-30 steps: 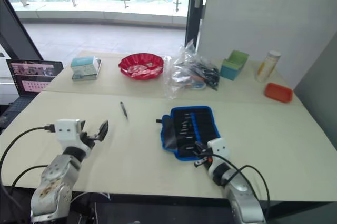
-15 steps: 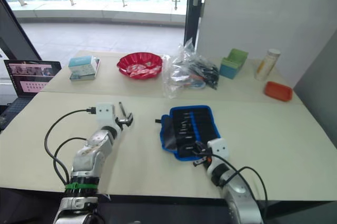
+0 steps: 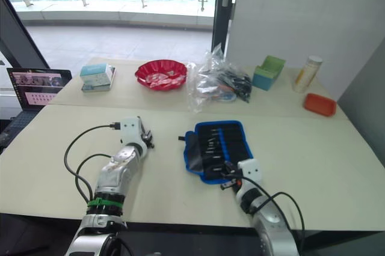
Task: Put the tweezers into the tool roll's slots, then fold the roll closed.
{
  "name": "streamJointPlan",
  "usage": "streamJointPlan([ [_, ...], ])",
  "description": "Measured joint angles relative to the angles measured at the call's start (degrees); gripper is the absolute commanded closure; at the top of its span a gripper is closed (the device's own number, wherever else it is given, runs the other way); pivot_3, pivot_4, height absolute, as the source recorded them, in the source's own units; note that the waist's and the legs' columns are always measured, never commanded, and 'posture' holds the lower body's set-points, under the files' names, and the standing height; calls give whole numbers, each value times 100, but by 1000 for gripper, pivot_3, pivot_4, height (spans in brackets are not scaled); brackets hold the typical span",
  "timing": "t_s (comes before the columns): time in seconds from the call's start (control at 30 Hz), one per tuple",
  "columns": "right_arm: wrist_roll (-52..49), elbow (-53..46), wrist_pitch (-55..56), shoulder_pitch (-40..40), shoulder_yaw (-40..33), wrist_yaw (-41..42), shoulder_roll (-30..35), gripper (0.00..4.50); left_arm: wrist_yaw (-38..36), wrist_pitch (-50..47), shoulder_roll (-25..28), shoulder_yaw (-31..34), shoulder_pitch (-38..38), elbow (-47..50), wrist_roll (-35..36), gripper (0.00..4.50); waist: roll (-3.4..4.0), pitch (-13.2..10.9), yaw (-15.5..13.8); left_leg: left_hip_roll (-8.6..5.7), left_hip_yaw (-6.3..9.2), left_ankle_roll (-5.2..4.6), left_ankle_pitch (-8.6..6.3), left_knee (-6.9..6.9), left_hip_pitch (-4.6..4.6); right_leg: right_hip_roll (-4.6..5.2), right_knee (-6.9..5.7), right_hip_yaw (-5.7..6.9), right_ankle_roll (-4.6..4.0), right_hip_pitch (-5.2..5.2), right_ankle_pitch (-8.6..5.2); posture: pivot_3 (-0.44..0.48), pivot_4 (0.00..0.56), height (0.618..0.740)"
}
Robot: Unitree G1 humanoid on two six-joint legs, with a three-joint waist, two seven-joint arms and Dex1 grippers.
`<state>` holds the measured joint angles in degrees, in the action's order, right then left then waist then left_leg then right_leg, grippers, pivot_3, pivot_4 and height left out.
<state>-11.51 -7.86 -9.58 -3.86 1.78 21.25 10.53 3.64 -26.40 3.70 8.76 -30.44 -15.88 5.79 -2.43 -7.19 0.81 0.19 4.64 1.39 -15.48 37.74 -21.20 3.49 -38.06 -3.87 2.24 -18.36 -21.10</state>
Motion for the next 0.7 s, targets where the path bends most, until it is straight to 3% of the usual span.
streamJointPlan([
  [0.07,2,-4,0,-8,-3,-4,3,4500,11,12,5,-8,34,25,-29,4404,0,0,-1,0,0,0,0,0,0,0,0,0,0,0,0,0,150,740],
  [0.1,3,-4,0,-8,-3,-4,2,4500,6,57,34,-33,56,25,-74,4474,0,0,-1,-1,0,0,0,0,0,0,0,0,0,0,0,0,150,740],
  [0.43,2,-23,0,0,10,35,6,4500,-580,1251,747,-355,9,-283,-391,4474,4,-4,0,0,1,1,0,-5,-13,-1,1,1,0,-16,0,0,150,740],
  [0.57,5,-29,1,-10,-3,39,21,4500,-1921,1894,954,-483,-260,-130,107,4474,6,-5,0,-1,-1,2,2,-5,-19,2,3,1,0,-19,0,0,150,740],
  [0.7,11,-45,1,2,32,29,29,4500,-3642,2315,1446,-1175,-402,341,324,4474,19,-12,20,-1,-1,2,1,-8,-17,-3,5,-1,0,-18,0,0,150,740],
])
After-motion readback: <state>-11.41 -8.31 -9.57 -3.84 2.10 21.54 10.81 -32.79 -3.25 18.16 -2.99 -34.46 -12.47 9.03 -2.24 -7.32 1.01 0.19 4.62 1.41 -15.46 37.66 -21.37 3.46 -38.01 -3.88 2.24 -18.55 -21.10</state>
